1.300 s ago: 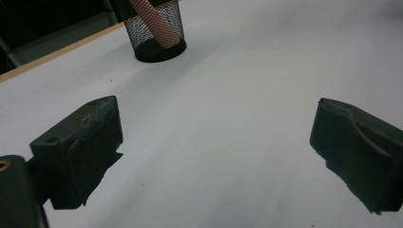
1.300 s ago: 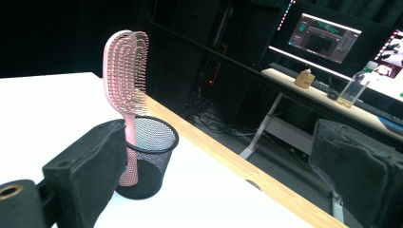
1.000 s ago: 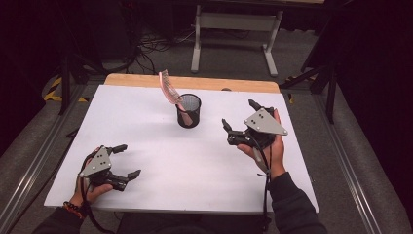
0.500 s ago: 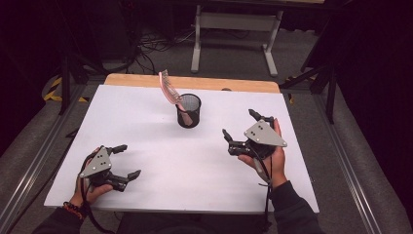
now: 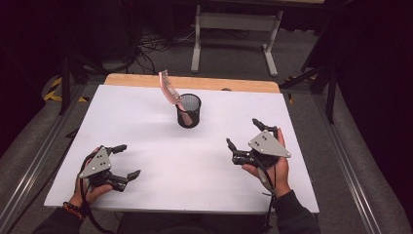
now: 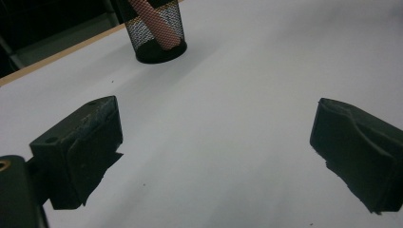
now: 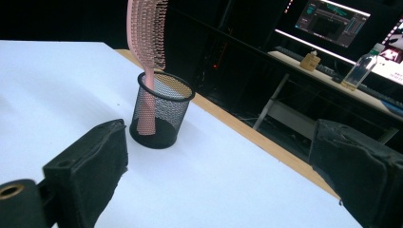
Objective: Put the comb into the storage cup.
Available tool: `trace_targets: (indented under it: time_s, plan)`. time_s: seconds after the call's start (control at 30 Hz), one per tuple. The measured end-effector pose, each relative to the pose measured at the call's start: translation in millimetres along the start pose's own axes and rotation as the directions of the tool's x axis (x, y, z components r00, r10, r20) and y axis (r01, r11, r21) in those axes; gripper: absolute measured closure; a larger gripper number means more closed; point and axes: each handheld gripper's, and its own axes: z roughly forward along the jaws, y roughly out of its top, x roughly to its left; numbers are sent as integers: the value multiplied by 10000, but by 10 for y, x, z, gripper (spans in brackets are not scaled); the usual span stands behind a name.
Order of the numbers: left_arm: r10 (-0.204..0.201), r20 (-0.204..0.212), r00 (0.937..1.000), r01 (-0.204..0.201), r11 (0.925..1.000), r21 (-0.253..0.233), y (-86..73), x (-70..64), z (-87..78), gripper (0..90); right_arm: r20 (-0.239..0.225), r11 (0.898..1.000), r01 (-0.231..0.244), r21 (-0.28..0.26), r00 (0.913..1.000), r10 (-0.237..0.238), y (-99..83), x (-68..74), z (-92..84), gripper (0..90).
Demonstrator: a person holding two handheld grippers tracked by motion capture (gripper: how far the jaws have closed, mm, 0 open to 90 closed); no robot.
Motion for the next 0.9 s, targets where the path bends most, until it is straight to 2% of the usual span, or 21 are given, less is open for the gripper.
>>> trace_targets:
  time_s: [0.9]
  plan:
    - [58, 40, 10000, -58, 10000, 49, 1, -14, 27, 43, 83, 9984, 365, 431, 9993, -369, -307, 59, -181, 60]
